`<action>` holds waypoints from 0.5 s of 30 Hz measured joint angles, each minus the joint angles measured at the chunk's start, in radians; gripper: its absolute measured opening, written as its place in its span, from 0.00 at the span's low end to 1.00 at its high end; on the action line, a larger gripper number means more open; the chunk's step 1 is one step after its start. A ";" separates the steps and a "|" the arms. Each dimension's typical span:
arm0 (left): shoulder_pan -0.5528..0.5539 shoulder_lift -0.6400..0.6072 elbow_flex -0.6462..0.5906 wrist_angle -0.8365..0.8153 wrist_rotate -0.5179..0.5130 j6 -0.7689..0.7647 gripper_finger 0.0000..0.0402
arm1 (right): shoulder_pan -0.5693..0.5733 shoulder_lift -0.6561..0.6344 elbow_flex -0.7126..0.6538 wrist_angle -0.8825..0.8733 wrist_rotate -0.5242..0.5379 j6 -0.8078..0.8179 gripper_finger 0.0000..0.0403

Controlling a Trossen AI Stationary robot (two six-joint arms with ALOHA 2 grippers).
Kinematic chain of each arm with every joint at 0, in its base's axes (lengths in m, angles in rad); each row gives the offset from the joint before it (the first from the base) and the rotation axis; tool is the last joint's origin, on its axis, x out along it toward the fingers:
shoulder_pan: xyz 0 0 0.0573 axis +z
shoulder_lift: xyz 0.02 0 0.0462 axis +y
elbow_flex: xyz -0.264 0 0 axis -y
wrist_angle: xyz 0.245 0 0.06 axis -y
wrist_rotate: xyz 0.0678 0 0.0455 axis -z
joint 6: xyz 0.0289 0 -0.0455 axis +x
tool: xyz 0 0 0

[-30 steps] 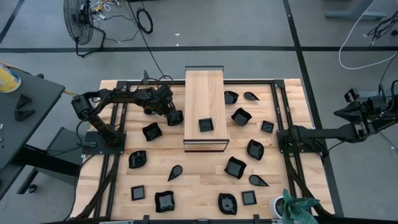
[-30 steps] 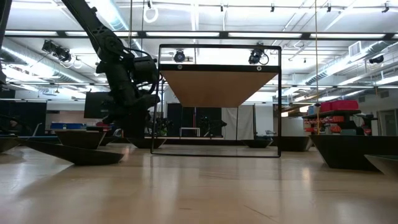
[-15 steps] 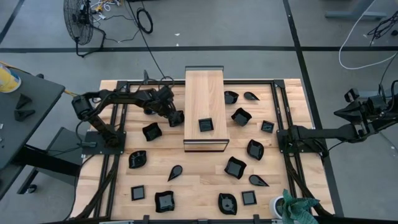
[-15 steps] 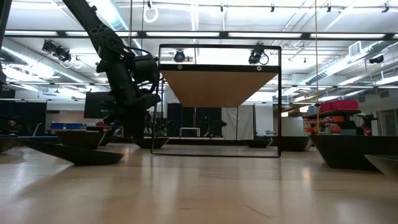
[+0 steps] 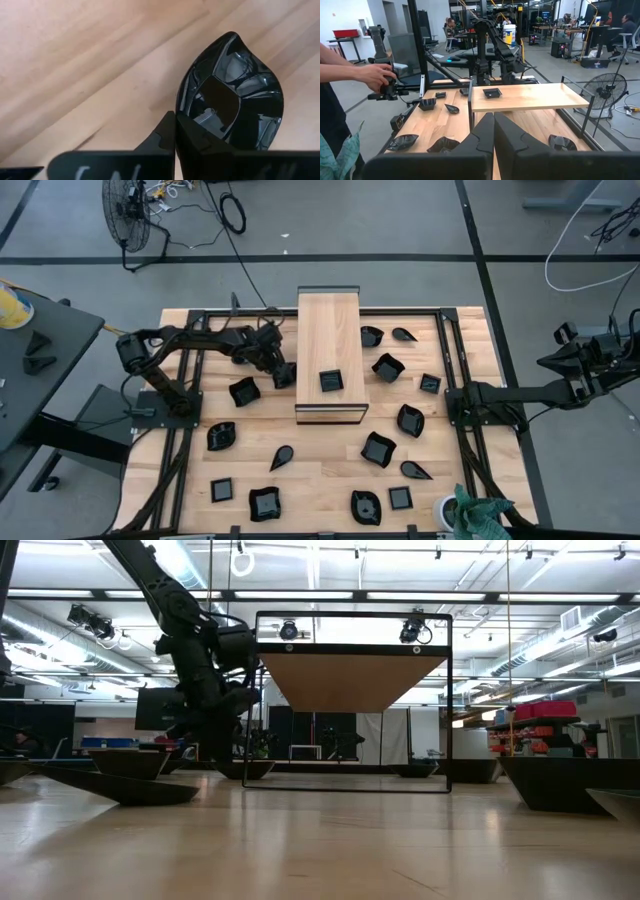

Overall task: Pick & Place Mini shaped plates
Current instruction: Put the leaf-shaped plate on the shelf

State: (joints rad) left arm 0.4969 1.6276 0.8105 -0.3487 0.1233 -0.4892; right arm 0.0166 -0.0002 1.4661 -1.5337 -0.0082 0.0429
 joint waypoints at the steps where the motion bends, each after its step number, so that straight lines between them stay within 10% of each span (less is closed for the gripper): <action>1: -0.003 0.000 0.006 -0.013 0.001 0.000 0.01 | 0.000 0.000 0.000 0.000 0.000 0.000 0.03; 15: 0.003 -0.078 0.171 -0.343 -0.127 0.118 0.00 | 0.000 0.000 0.000 0.000 0.000 0.000 0.03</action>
State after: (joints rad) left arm 0.4996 1.5500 0.9810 -0.6918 -0.0033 -0.3713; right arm 0.0165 -0.0002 1.4659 -1.5336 -0.0082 0.0429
